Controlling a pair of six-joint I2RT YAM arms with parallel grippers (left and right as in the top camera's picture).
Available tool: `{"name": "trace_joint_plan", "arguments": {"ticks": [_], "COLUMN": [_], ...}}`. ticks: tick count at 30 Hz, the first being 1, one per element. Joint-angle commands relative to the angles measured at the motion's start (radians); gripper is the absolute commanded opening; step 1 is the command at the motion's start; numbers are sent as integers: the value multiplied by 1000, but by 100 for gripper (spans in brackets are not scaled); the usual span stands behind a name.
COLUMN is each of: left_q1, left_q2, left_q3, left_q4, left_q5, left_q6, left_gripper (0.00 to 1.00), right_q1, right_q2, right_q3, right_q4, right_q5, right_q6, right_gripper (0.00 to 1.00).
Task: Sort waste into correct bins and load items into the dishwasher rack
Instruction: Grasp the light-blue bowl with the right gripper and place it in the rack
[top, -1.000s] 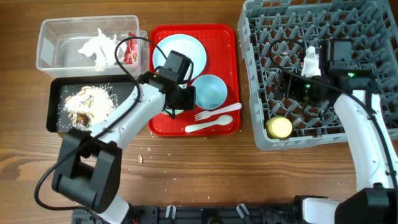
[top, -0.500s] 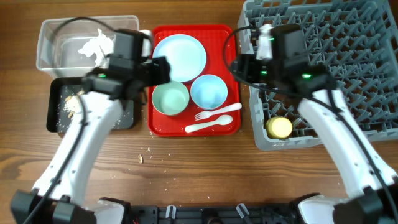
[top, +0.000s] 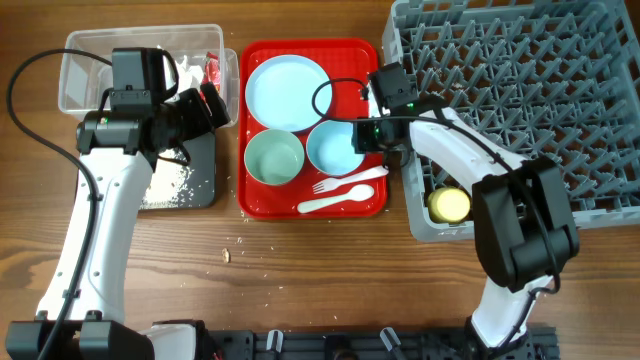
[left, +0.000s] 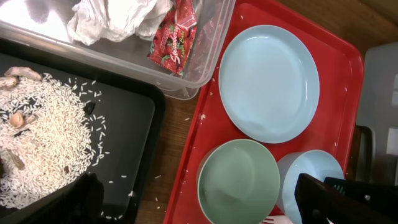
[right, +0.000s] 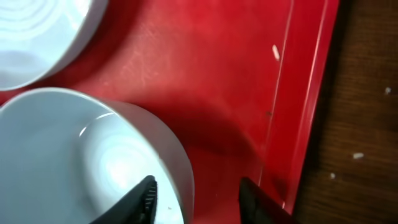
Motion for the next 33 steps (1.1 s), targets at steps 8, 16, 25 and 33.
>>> {"name": "trace_joint_plan", "arguments": {"ticks": [8, 16, 25, 33], "left_q1": [5, 5, 5, 5], "left_q2": [6, 6, 6, 6], "left_q3": [8, 8, 8, 8], "left_q4": [-1, -1, -1, -1], "left_q5": [-6, -6, -6, -6], "left_q6": [-2, -2, -2, -2], "left_gripper": [100, 100, 100, 100], "right_q1": [-8, -10, -61, -87], "right_q2": [7, -290, -180, 113], "right_q3": [16, 140, 135, 135], "right_q4": [-31, -52, 456, 1015], "right_q5": [-16, 396, 1072, 1240], "right_q6": [-59, 45, -223, -810], "right_gripper": [4, 4, 4, 4]}}
